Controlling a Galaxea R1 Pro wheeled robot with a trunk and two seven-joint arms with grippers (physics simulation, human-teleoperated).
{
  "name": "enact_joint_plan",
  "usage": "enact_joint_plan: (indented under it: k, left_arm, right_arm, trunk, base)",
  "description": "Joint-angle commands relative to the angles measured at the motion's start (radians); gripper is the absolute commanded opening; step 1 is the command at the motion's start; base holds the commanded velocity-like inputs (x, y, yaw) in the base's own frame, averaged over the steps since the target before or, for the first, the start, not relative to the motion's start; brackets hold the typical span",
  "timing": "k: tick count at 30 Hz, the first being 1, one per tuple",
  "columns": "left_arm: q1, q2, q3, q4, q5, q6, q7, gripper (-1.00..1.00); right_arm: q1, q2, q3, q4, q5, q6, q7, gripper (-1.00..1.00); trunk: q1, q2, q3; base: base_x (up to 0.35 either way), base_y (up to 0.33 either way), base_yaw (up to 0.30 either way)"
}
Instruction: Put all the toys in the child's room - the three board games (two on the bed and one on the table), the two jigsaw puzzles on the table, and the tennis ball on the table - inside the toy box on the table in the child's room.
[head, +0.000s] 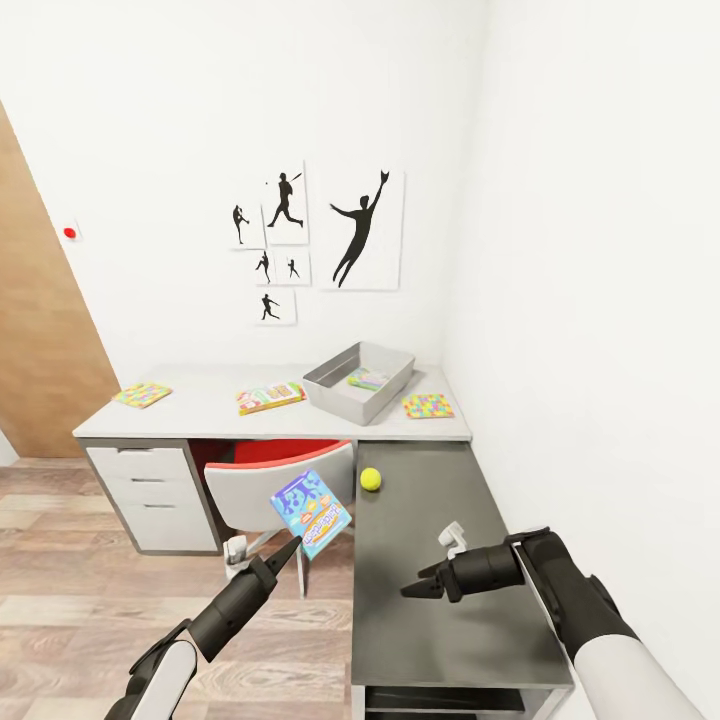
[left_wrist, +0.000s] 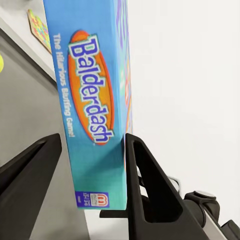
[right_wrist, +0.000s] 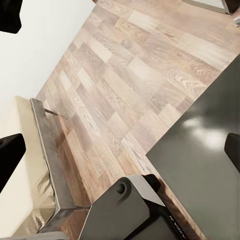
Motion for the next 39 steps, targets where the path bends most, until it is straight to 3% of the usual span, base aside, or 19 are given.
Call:
enact_joint_plan:
  k: [1, 11, 28, 39]
  left_arm:
    - [-0.001, 0.0, 0.0, 0.0, 0.009, 0.009, -0.001, -1.0]
    - [-0.001, 0.001, 0.0, 0.0, 0.009, 0.009, -0.002, -1.0]
    - [-0.001, 0.0, -0.001, 0.0, 0.009, 0.009, -0.003, -1.0]
    - [-0.001, 0.0, -0.001, 0.0, 0.009, 0.009, -0.002, -1.0]
  right_arm:
    - [-0.001, 0.001, -0.003, -0.001, 0.009, 0.01, 0.008, 1.0]
    - [-0.001, 0.001, -0.003, -0.001, 0.009, 0.01, 0.008, 1.0]
    - [0.003, -0.001, -0.003, 0.005, 0.008, 0.0, 0.003, 1.0]
    - [0.008, -0.002, -0.008, 0.009, 0.007, -0.019, 0.002, 1.0]
  trunk:
    - [0.0, -0.002, -0.002]
    - [0.0, -0.002, -0.002]
    - [0.0, -0.002, -0.002]
    - [0.0, -0.002, -0.002]
  base:
    - [0.002, 0.0, 0.0]
    - [0.02, 0.007, 0.0]
    - [0.213, 0.12, 0.0]
    - [0.053, 0.031, 0.0]
